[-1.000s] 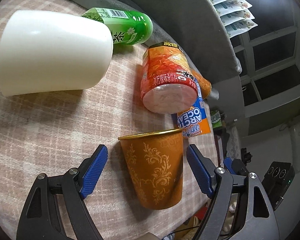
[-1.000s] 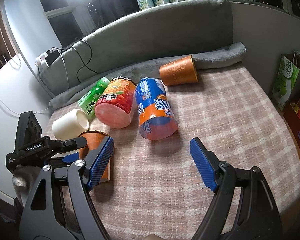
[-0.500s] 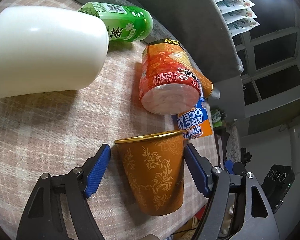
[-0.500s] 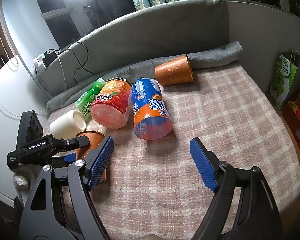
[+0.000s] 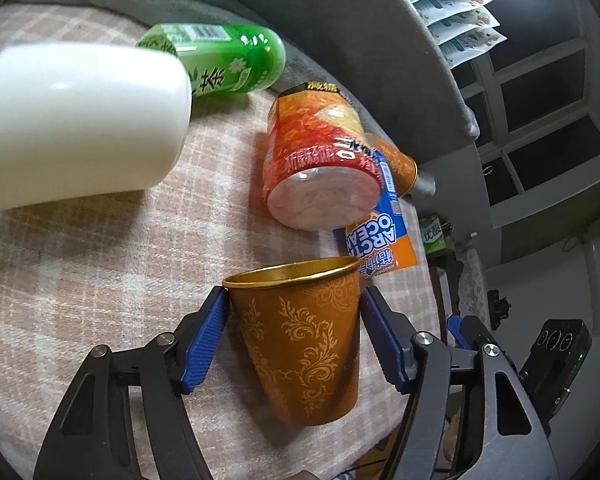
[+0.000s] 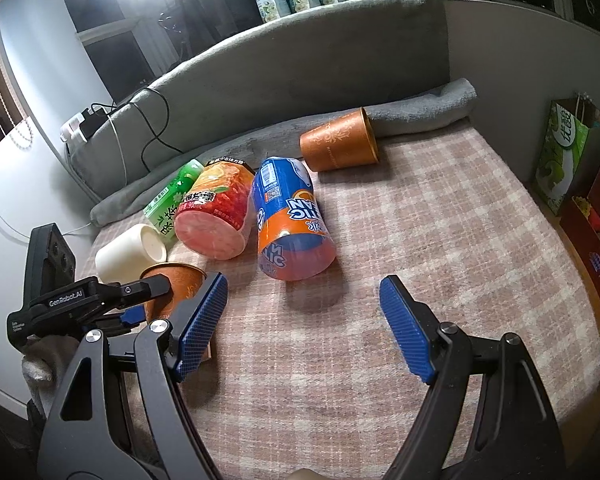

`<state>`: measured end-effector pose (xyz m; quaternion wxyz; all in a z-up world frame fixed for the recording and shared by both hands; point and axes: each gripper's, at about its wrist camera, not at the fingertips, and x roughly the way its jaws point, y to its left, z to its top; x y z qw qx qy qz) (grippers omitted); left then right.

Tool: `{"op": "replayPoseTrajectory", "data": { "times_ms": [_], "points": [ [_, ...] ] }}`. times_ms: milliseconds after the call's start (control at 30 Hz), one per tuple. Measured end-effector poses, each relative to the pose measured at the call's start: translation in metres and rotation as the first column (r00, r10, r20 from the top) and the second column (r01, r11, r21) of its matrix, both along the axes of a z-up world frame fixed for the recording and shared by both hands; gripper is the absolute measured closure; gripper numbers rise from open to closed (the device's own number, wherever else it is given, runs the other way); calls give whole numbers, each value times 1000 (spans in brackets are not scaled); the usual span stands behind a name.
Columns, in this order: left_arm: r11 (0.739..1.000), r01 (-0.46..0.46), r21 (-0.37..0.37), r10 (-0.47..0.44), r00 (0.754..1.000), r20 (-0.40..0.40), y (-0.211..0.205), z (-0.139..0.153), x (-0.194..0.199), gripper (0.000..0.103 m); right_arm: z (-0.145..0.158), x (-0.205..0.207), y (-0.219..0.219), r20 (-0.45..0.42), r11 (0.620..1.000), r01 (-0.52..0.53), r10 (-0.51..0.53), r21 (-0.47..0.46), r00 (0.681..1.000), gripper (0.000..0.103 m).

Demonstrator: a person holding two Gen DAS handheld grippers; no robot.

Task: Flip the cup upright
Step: 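Lift the cup with the left tool and rotate it mouth-up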

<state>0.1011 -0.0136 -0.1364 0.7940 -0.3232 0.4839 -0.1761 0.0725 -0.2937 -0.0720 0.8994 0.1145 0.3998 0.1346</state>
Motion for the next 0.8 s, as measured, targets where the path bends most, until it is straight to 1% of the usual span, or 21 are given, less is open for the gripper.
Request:
{"op": "replayPoseTrajectory", "data": {
  "times_ms": [333,433,633,733,800],
  "points": [
    [995,-4,103,-7,994,105,-8,23,-8,37,1,-1,1,1,1000,1,-1,-1,1000,22],
    [988,-9,155,-13,990,139,-14,28,-9,37,1,0,1,1,1000,0,0,0,1000,22],
    [975,-17,221,-24,983,181,-23,34,-12,37,1,0,0,1,1000,1,-1,1,1000,22],
    [968,-19,251,-33,979,202,-27,37,-14,42,1,0,-2,1,1000,5,-5,2,1000,22],
    [962,-20,272,-41,975,218,-30,39,-14,42,1,0,-2,1,1000,7,-7,4,1000,22]
  ]
}}
